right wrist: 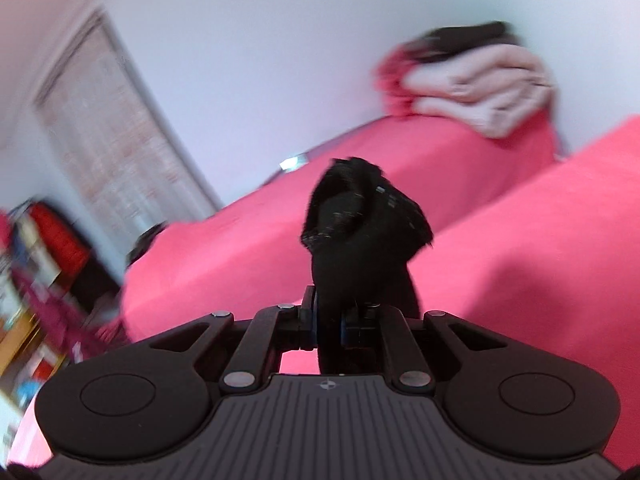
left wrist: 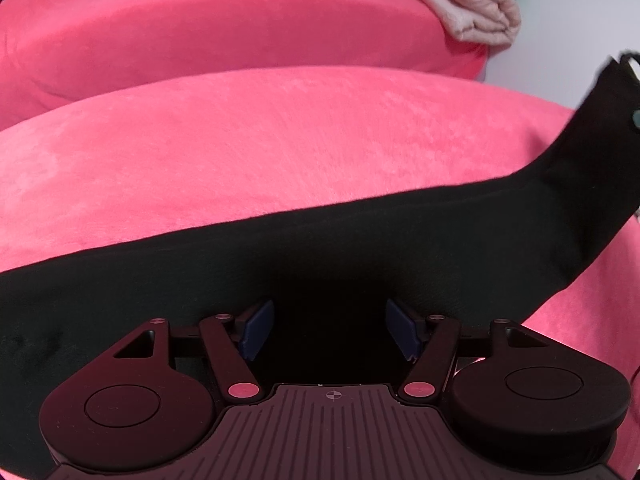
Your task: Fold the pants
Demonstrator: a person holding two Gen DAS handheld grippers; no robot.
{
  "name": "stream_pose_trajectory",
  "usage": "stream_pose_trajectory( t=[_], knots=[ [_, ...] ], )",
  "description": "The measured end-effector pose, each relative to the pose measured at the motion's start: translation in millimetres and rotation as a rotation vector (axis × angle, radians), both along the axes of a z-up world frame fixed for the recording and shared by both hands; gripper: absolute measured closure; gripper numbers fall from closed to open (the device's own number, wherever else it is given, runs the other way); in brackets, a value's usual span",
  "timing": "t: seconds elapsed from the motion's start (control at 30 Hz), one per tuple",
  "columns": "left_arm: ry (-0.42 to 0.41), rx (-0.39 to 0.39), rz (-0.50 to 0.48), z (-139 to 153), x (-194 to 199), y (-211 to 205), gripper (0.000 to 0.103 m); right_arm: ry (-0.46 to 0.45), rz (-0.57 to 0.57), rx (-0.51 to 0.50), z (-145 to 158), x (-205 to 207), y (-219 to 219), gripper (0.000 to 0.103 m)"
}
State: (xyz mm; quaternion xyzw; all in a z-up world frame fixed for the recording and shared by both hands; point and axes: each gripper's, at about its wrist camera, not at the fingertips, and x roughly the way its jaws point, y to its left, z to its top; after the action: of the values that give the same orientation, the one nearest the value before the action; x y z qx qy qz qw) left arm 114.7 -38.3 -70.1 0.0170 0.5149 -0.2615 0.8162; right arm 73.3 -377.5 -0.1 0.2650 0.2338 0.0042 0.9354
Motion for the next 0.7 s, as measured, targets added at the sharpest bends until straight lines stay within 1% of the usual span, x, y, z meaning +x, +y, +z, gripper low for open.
stream_pose_trajectory(
  t=[0.07, 0.17, 0.3, 0.37, 0.5, 0.57, 0.7],
  knots=[
    [-0.007, -0.016, 0.018, 5, -2, 13, 0.000, -0.015, 0.068, -0.050, 3, 7, 32, 0.090],
    [-0.008, -0.024, 0.051, 9, -4, 36, 0.000, -0.026, 0.186, -0.165, 0, 19, 88, 0.091],
    [-0.003, -0.010, 0.105, 7, -6, 68, 0.000, -0.012, 0.345, -0.237, -18, 31, 157, 0.091],
    [0.008, -0.009, 0.136, 4, -8, 85, 0.000, 0.000, 0.406, -0.257, -28, 35, 186, 0.091],
    [0.030, -0.019, 0.195, 1, -15, 114, 0.000, 0.029, 0.478, -0.314, -45, 38, 234, 0.091],
    [0.033, -0.016, 0.214, 1, -17, 125, 0.000, 0.037, 0.503, -0.340, -52, 39, 249, 0.091],
    [0.033, -0.015, 0.240, 2, -22, 143, 0.000, 0.050, 0.550, -0.349, -61, 40, 275, 0.091]
  ],
)
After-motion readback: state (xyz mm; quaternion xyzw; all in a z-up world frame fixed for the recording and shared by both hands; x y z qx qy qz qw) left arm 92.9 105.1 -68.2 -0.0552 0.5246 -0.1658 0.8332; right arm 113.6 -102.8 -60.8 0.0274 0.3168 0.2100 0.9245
